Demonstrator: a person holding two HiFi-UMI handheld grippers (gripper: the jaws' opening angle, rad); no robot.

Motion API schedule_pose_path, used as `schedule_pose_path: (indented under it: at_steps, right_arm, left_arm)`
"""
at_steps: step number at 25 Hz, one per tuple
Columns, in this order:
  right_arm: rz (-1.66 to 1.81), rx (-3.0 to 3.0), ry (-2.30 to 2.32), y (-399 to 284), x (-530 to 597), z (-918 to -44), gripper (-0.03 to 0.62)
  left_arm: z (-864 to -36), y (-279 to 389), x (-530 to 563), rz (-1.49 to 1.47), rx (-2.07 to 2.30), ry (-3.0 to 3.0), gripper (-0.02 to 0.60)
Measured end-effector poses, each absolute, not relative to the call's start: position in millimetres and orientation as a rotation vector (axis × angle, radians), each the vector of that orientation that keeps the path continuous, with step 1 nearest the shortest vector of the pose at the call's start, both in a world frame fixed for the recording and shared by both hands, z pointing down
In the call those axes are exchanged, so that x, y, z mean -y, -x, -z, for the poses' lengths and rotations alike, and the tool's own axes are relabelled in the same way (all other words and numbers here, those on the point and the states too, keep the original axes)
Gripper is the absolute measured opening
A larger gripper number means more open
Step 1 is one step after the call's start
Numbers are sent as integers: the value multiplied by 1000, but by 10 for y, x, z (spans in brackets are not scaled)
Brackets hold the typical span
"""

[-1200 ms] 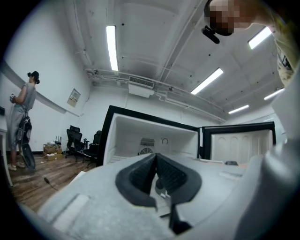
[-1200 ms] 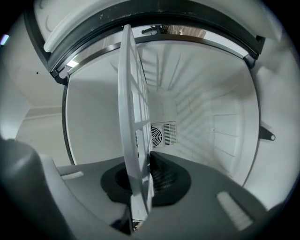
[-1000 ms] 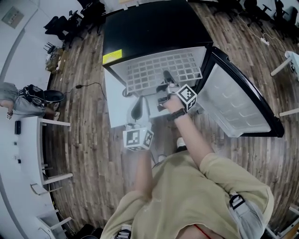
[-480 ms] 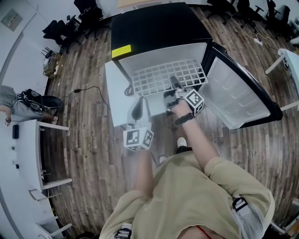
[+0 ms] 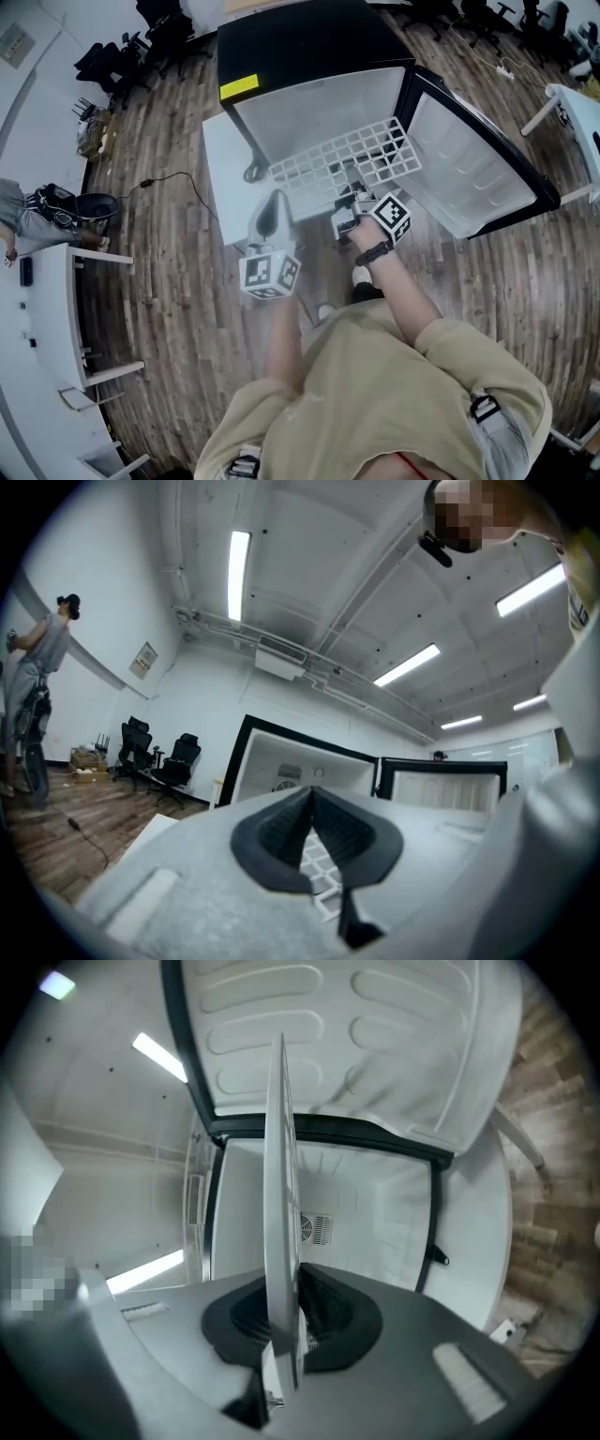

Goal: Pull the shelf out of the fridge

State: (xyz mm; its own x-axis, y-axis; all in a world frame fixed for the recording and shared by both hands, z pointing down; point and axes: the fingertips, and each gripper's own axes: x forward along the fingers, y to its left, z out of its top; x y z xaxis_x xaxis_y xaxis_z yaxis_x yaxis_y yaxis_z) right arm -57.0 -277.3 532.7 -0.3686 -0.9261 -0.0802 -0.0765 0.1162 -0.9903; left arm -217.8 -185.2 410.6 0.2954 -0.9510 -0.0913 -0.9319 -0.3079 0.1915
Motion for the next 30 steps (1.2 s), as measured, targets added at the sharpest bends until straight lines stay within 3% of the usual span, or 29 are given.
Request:
schedule_pose_path:
  at_steps: [8, 18, 30]
  right_arm:
    - [946, -1982, 1214, 432, 2492, -4855, 28]
    - [-57, -2517, 1621, 359, 2319, -4044, 28]
    - [-118, -2570, 1697, 322, 2329, -4072, 28]
  left_arm:
    - [-4163, 2230, 1839, 220, 1790, -2469, 3]
    - [-4097, 2171, 1992, 82, 1852, -2561, 3]
    - [-4045, 2119, 2116, 155, 1860, -2558, 3]
